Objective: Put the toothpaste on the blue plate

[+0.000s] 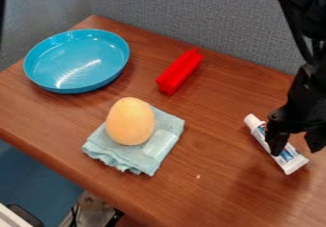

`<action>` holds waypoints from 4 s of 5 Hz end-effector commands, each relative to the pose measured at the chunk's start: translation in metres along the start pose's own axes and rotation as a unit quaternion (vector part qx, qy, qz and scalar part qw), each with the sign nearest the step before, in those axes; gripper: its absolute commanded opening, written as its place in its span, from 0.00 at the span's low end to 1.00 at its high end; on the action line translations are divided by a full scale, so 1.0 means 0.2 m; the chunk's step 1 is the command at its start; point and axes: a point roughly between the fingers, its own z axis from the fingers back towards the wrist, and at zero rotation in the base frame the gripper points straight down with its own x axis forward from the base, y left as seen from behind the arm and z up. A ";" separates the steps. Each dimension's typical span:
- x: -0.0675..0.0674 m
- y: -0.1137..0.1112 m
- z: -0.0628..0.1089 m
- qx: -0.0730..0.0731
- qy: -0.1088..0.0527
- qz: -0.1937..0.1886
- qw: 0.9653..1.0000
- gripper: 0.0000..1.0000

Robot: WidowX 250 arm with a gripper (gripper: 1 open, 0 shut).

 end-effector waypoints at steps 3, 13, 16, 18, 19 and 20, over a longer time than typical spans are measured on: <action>0.01 -0.05 -0.03 0.002 -0.017 -0.008 1.000 0.00; 0.09 0.10 0.20 -0.019 0.016 -0.073 0.997 1.00; 0.08 0.07 0.00 0.008 0.026 -0.070 0.997 1.00; 0.11 0.08 0.00 0.007 0.026 -0.069 0.997 0.00; 0.13 0.11 0.06 -0.001 0.027 -0.068 0.997 0.00; 0.17 0.15 0.16 -0.017 0.028 -0.063 0.997 0.00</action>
